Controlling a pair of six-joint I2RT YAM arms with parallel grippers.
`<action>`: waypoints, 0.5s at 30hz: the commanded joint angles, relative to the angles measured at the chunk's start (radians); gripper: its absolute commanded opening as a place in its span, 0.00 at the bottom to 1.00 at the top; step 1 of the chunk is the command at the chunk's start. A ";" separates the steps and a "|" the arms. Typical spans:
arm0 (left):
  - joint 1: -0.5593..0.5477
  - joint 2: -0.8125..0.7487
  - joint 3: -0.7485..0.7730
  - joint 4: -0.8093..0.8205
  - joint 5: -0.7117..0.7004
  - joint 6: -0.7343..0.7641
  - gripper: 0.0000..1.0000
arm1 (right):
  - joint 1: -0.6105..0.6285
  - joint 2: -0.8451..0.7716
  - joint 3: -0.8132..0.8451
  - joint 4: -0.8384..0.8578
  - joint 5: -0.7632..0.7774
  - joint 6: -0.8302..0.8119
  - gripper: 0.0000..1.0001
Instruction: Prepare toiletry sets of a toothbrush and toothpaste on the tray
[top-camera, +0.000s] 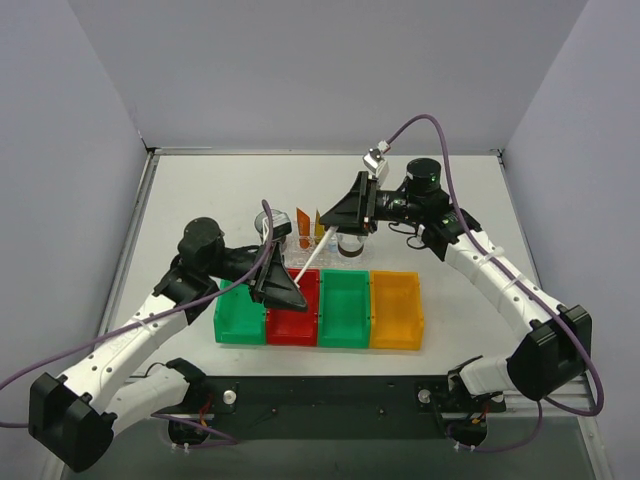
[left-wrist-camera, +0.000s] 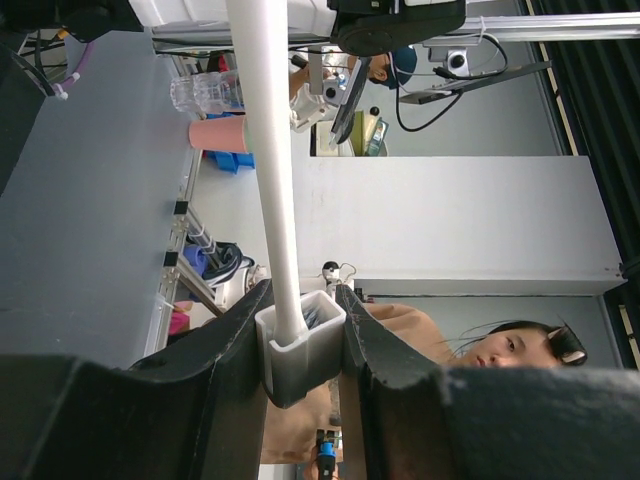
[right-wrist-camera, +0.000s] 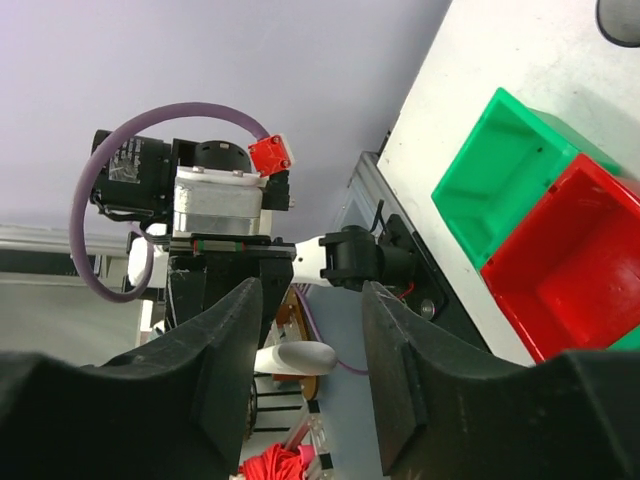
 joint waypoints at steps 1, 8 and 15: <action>0.004 -0.026 -0.016 0.089 0.004 -0.008 0.00 | 0.017 0.005 -0.015 0.188 -0.051 0.088 0.37; 0.004 -0.035 -0.031 0.127 -0.030 -0.020 0.00 | 0.031 -0.004 -0.031 0.262 -0.054 0.151 0.28; 0.006 -0.039 -0.071 0.298 -0.084 -0.120 0.00 | 0.036 -0.004 -0.023 0.259 -0.071 0.158 0.29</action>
